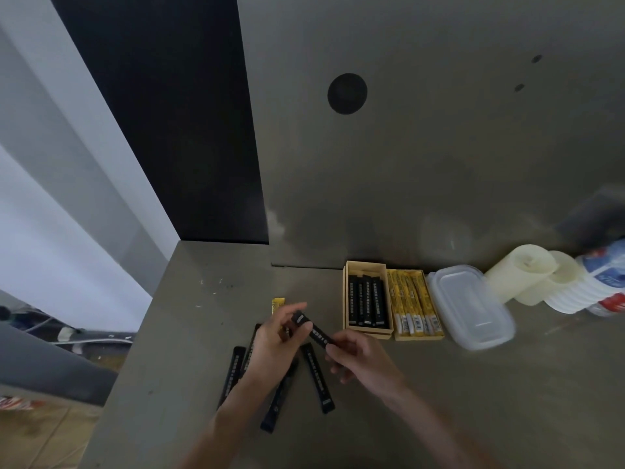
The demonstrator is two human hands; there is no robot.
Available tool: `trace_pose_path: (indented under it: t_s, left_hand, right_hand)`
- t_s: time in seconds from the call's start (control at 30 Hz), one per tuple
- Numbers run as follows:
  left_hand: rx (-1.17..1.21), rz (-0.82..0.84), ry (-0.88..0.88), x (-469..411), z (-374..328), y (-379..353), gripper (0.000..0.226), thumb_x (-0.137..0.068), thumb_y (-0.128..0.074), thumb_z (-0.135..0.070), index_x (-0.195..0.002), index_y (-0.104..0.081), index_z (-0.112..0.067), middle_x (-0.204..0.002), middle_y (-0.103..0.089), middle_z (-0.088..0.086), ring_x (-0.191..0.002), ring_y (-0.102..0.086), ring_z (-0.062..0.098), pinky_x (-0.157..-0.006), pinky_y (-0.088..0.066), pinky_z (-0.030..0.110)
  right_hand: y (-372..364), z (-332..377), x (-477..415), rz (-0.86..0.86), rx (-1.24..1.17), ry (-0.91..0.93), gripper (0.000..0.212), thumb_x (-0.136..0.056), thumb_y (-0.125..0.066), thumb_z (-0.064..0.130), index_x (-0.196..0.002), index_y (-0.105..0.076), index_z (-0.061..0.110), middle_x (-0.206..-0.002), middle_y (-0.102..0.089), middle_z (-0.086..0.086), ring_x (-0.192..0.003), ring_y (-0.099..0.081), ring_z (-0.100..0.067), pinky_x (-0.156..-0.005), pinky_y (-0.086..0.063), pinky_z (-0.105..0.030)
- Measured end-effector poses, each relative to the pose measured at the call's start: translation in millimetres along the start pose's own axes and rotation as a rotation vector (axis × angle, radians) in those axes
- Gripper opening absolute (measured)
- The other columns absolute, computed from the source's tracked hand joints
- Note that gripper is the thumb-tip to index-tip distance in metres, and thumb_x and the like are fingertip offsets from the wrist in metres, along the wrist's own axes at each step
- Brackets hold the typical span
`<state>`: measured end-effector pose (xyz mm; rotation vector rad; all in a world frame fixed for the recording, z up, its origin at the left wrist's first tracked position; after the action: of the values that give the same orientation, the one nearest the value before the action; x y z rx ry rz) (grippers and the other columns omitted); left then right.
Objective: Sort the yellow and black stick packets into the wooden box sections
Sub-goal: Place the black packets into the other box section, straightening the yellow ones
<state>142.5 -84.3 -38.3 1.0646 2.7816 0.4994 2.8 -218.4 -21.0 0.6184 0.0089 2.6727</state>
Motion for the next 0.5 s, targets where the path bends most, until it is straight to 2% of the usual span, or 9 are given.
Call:
trace_pose_path:
  t_s: [0.07, 0.2, 0.27, 0.33, 0.4, 0.5]
  left_hand:
    - [0.018, 0.027, 0.023, 1, 3, 2, 0.028, -0.091, -0.068, -0.027, -0.117, -0.062, -0.035, -0.087, -0.068, -0.006, -0.078, -0.065, 0.006, -0.068, -0.055, 0.026]
    - [-0.068, 0.132, 0.060, 5, 3, -1, 0.029, -0.087, -0.072, -0.032, -0.115, -0.062, -0.035, -0.087, -0.075, -0.013, -0.081, -0.069, -0.002, -0.072, -0.049, 0.012]
    - [-0.086, 0.162, 0.047, 5, 3, -5, 0.030, -0.088, -0.071, -0.035, -0.116, -0.062, -0.033, -0.086, -0.076, -0.016, -0.081, -0.071, 0.003, -0.075, -0.052, 0.015]
    - [-0.045, 0.165, 0.033, 4, 3, -7, 0.024, -0.092, -0.067, -0.035, -0.115, -0.064, -0.029, -0.087, -0.077, -0.014, -0.082, -0.072, 0.006, -0.078, -0.057, 0.026]
    - [0.009, 0.133, 0.039, 3, 5, -6, 0.018, -0.096, -0.059, -0.035, -0.109, -0.066, -0.025, -0.085, -0.077, -0.009, -0.081, -0.073, 0.008, -0.076, -0.059, 0.033]
    - [0.013, 0.034, 0.133, 0, 13, -1, 0.018, -0.098, -0.054, -0.037, -0.105, -0.066, -0.025, -0.084, -0.075, -0.009, -0.079, -0.071, 0.004, -0.072, -0.058, 0.027]
  right_hand:
    - [5, 0, 0, -0.075, -0.018, 0.020, 0.017, -0.092, -0.070, 0.025, -0.106, -0.069, 0.015, -0.088, -0.073, -0.001, -0.077, -0.070, -0.014, -0.068, -0.058, -0.026]
    - [12, 1, 0, -0.155, -0.252, -0.017, 0.032, -0.084, -0.076, 0.029, -0.106, -0.069, 0.007, -0.087, -0.071, -0.007, -0.077, -0.068, -0.017, -0.069, -0.057, -0.028]
    - [12, 1, -1, -0.170, -0.314, -0.034, 0.039, -0.082, -0.077, 0.031, -0.107, -0.067, 0.003, -0.089, -0.072, -0.007, -0.079, -0.069, -0.018, -0.067, -0.056, -0.029]
    - [13, 2, -3, -0.176, -0.400, -0.049, 0.039, -0.085, -0.075, 0.030, -0.110, -0.065, 0.001, -0.093, -0.072, -0.010, -0.082, -0.070, -0.021, -0.067, -0.057, -0.030]
    - [22, 4, -6, -0.166, -0.676, -0.058, 0.036, -0.091, -0.070, 0.025, -0.115, -0.061, -0.001, -0.094, -0.071, -0.013, -0.080, -0.070, -0.022, -0.063, -0.058, -0.027]
    - [42, 5, -9, -0.187, -1.125, -0.080, 0.034, -0.095, -0.064, 0.019, -0.124, -0.059, 0.003, -0.091, -0.069, -0.014, -0.069, -0.069, -0.018, -0.055, -0.059, -0.023]
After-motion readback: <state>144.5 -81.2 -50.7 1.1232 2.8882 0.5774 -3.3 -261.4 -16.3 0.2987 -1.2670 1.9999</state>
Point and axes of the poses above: each hand's wrist, its own x-axis away from the middle knuckle, its own y-axis out of the back of the hand, z = x × y, the point moved 2 cm from there along -x, towards the middle knuckle
